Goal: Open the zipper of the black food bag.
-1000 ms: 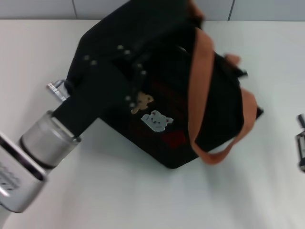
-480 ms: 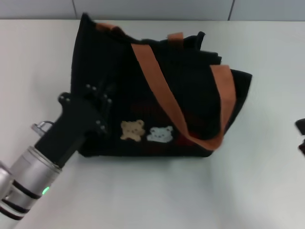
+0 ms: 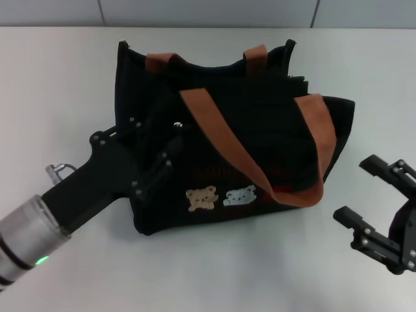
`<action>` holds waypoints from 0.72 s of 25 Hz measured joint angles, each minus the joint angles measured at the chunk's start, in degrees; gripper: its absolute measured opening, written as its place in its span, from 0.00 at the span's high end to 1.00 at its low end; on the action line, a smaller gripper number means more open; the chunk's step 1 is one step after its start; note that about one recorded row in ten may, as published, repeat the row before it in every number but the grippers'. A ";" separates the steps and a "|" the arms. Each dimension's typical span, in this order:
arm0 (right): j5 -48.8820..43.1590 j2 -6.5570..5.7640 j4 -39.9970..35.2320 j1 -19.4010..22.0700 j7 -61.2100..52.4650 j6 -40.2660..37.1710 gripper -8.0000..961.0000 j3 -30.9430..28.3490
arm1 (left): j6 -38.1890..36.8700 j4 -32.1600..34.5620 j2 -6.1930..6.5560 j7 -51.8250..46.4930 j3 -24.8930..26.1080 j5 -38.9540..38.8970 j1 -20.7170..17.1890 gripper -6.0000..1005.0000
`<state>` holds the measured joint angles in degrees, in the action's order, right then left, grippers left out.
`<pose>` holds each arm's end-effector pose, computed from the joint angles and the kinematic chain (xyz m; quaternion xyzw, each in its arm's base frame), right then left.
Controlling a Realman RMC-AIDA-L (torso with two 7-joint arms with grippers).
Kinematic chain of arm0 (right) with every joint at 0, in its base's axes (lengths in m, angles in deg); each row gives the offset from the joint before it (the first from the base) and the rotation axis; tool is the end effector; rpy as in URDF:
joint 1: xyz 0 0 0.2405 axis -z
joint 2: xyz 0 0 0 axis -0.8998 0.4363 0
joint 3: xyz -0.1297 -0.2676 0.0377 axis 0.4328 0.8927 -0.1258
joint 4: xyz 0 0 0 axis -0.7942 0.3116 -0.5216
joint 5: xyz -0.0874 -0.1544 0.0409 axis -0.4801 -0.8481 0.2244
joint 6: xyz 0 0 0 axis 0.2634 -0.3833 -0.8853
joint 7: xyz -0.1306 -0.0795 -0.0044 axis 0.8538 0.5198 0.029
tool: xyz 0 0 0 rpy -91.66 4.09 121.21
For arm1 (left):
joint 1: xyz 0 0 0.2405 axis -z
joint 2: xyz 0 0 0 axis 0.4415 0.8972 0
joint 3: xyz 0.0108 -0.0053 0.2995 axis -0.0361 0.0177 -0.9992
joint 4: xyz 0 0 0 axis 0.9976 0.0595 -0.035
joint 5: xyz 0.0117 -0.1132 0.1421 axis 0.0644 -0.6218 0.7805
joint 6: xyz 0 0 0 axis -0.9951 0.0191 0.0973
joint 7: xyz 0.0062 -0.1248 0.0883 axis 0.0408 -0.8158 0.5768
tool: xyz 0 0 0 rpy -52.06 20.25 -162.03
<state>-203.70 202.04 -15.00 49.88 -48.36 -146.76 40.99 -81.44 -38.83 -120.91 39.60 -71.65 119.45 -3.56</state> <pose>0.3004 0.1883 -0.0325 -0.8342 0.0547 0.4747 0.2752 -0.2852 0.2529 -0.0592 -0.8427 -0.0605 -0.4255 0.3243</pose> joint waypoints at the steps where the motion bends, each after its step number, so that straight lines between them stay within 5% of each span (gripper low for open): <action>1: -0.04 0.00 -0.20 -0.26 -0.41 0.61 0.20 0.27 | -0.98 1.75 0.01 -1.46 0.00 1.07 -0.17 0.71; 9: -0.79 0.00 -1.63 -2.18 -4.06 3.50 0.20 0.46 | -11.11 16.63 0.25 -13.24 -2.19 2.69 -3.69 0.37; 15: -4.10 -0.05 -2.95 -3.92 -6.88 4.13 0.20 0.66 | -16.10 25.79 0.39 -20.06 -9.50 2.69 -6.47 0.19; 18: -7.63 -0.06 -4.49 -5.50 -9.57 4.09 0.20 0.82 | -16.77 28.37 0.40 -23.62 -13.91 2.68 -7.31 0.20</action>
<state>-211.33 201.98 -19.49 44.38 -57.93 -142.67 41.82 -98.21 -10.46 -120.51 15.99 -85.56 122.13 -10.86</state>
